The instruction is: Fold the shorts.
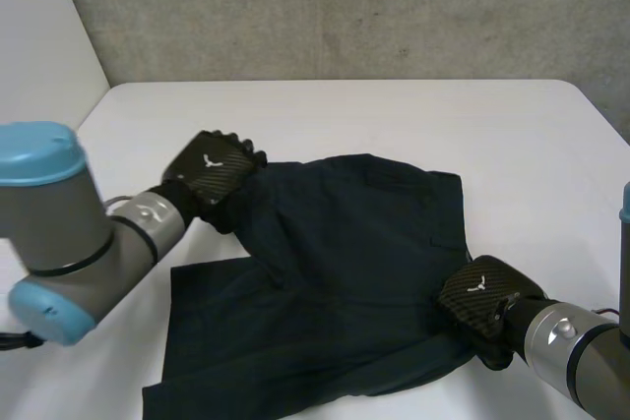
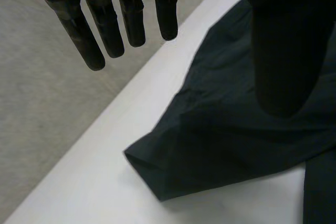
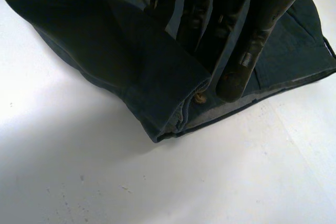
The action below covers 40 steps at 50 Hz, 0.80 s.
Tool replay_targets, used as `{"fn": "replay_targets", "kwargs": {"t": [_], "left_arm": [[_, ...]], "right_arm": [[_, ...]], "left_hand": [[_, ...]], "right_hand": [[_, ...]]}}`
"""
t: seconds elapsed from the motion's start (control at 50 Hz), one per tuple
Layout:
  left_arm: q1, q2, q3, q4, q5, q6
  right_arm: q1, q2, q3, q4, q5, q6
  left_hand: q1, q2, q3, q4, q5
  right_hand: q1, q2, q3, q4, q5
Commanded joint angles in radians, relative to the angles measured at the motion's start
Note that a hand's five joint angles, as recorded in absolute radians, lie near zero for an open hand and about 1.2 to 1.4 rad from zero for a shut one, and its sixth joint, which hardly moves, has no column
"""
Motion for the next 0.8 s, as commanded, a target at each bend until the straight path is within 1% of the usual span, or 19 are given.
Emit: {"fn": "replay_targets", "kwargs": {"t": [0.02, 0.06, 0.14, 0.16, 0.18, 0.24, 0.3, 0.38, 0.4, 0.44, 0.5, 0.52, 0.58, 0.6, 0.66, 0.74, 0.8], "left_arm": [[0.002, -0.176, 0.157, -0.014, 0.019, 0.002], [0.001, -0.203, 0.186, -0.023, 0.019, 0.002], [0.001, -0.263, 0.255, -0.070, 0.019, 0.002], [0.002, -0.286, 0.281, -0.092, 0.019, 0.002], [0.002, -0.297, 0.294, -0.103, 0.019, 0.002], [0.001, -0.326, 0.327, -0.139, 0.021, 0.002], [0.001, -0.342, 0.338, -0.155, 0.021, 0.002], [0.001, -0.352, 0.337, -0.155, 0.019, 0.002], [0.001, -0.351, 0.329, -0.155, 0.008, 0.002], [0.001, -0.343, 0.323, -0.155, -0.001, 0.003], [0.010, -0.322, 0.308, -0.158, -0.038, 0.003], [0.016, -0.290, 0.291, -0.159, -0.074, 0.003], [0.028, -0.247, 0.252, -0.158, -0.122, 0.003], [0.039, -0.219, 0.219, -0.155, -0.154, 0.005], [0.050, -0.165, 0.150, -0.150, -0.200, 0.005], [0.062, -0.115, 0.058, -0.156, -0.229, 0.006], [0.059, -0.101, 0.016, -0.156, -0.236, 0.006]], "right_arm": [[-0.005, 0.002, 0.005, -0.010, -0.002, -0.001], [-0.007, 0.002, 0.010, -0.016, -0.002, -0.001], [-0.005, 0.005, 0.016, -0.029, -0.002, -0.001], [-0.005, 0.005, 0.019, -0.031, -0.002, -0.001], [-0.007, 0.005, 0.021, -0.033, -0.002, -0.001], [-0.007, 0.005, 0.022, -0.037, -0.001, -0.001], [-0.008, 0.005, 0.022, -0.037, -0.001, -0.001], [-0.008, 0.005, 0.021, -0.039, -0.001, -0.001], [-0.008, 0.005, 0.021, -0.039, -0.001, -0.001], [-0.008, 0.005, 0.018, -0.039, -0.001, -0.001], [-0.008, 0.005, 0.014, -0.039, -0.001, -0.001], [-0.008, 0.005, 0.013, -0.040, 0.001, -0.001], [-0.007, 0.005, 0.013, -0.045, -0.002, -0.001], [-0.005, 0.005, 0.011, -0.046, -0.002, -0.001], [0.001, 0.003, 0.011, -0.049, -0.002, 0.004], [0.005, 0.005, 0.010, -0.048, -0.002, 0.019], [0.005, 0.008, 0.008, -0.046, -0.004, 0.034]], "left_hand": [[0.169, 0.150, 0.151, 0.151, 0.146], [0.190, 0.171, 0.171, 0.172, 0.166], [0.313, 0.294, 0.295, 0.295, 0.289], [0.430, 0.410, 0.411, 0.412, 0.406], [0.492, 0.473, 0.473, 0.474, 0.468], [0.627, 0.608, 0.608, 0.609, 0.603], [0.704, 0.684, 0.685, 0.686, 0.680], [0.997, 0.977, 0.978, 0.979, 0.973], [1.029, 1.010, 1.011, 1.011, 1.005], [1.030, 1.010, 1.011, 1.012, 1.006], [1.030, 1.010, 1.011, 1.012, 1.006], [1.030, 1.010, 1.011, 1.012, 1.006], [1.030, 1.010, 1.011, 1.012, 1.006], [1.030, 1.010, 1.011, 1.012, 1.006], [1.030, 1.010, 1.011, 1.012, 1.006], [1.030, 1.010, 1.011, 1.012, 1.006], [1.030, 1.010, 1.011, 1.012, 1.006]], "right_hand": [[0.417, 0.204, 0.214, 0.205, 0.239], [0.417, 0.204, 0.214, 0.205, 0.239], [0.417, 0.204, 0.214, 0.205, 0.239], [0.417, 0.204, 0.214, 0.205, 0.239], [0.417, 0.204, 0.214, 0.205, 0.239], [0.417, 0.204, 0.214, 0.205, 0.239], [0.417, 0.204, 0.214, 0.205, 0.239], [0.417, 0.204, 0.214, 0.205, 0.239], [0.417, 0.204, 0.214, 0.205, 0.239], [0.417, 0.204, 0.214, 0.205, 0.239], [0.417, 0.204, 0.214, 0.205, 0.239], [0.417, 0.204, 0.214, 0.205, 0.239], [0.417, 0.204, 0.214, 0.205, 0.239], [0.417, 0.204, 0.214, 0.205, 0.239], [0.417, 0.204, 0.214, 0.205, 0.239], [0.417, 0.204, 0.214, 0.205, 0.239], [0.417, 0.204, 0.214, 0.205, 0.239]]}}
